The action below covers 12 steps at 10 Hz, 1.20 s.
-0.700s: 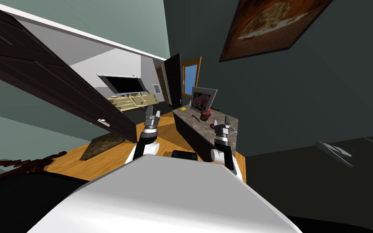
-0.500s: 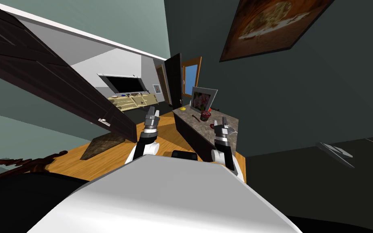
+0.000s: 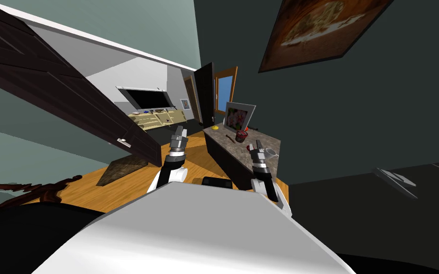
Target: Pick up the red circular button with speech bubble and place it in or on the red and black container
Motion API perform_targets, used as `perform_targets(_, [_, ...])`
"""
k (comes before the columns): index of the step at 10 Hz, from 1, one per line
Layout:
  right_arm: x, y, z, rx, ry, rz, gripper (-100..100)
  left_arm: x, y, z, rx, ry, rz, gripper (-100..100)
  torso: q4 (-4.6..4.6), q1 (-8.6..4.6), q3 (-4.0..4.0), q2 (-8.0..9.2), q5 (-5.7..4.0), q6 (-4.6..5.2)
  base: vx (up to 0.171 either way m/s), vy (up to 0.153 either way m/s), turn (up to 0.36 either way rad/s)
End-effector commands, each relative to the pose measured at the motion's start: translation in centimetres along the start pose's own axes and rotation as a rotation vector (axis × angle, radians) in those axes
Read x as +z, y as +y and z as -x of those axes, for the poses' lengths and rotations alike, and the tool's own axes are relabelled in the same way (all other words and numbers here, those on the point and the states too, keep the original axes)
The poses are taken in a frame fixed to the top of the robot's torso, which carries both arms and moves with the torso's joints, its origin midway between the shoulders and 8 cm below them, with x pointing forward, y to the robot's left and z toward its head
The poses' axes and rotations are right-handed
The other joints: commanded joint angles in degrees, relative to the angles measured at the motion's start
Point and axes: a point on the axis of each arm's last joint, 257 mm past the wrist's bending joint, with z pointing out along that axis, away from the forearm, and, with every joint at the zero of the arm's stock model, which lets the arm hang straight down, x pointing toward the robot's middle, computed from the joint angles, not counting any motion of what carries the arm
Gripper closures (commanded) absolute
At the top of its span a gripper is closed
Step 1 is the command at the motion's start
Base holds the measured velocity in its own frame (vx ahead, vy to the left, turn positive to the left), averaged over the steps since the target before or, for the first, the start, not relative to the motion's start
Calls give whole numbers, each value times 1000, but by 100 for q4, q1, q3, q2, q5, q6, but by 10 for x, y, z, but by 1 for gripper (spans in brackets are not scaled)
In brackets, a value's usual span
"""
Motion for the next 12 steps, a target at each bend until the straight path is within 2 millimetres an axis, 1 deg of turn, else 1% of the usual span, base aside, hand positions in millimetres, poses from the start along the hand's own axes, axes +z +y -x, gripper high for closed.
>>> perform_targets(1, [-5,-9,-6,-31,49,-18,-100,0,0,0,0,0,0,0,0,0,0,0,0,0,-16,-18,5])
perform_targets(2, [-10,-17,-10,-52,82,-33,-100,0,0,0,0,0,0,0,0,1,0,0,0,0,-26,-24,14])
perform_targets(3, [-10,-17,-11,-58,91,-34,-100,0,0,0,0,0,0,0,0,-1,2,3,0,0,-19,-22,5])
perform_targets(5, [-22,-34,-19,-104,165,-66,-100,0,0,0,0,0,0,0,0,-1,1,2,0,0,-25,-32,6])
perform_targets(6, [-23,-34,-20,-113,179,-68,-100,0,0,0,0,0,0,0,1,-6,2,5,-1,0,-19,-30,4])
perform_targets(8, [-38,-52,-27,-160,257,-102,-100,0,0,0,0,0,0,0,0,0,2,3,0,0,-27,-28,10])
perform_targets(9, [-39,-53,-27,-171,273,-105,-100,0,0,0,0,0,0,0,1,-3,3,6,-1,0,-24,-27,6])
perform_targets(10, [-47,-62,-30,-194,312,-123,-100,0,0,0,0,0,0,0,1,-1,2,4,0,0,-23,-32,12])
perform_targets(11, [-48,-62,-29,-201,322,-124,-100,0,0,0,0,0,0,0,1,-4,2,4,-1,0,-19,-25,5])
perform_targets(12, [-57,-72,-31,-227,367,-143,-100,0,0,0,0,0,0,0,1,0,1,2,0,0,-21,-23,18])
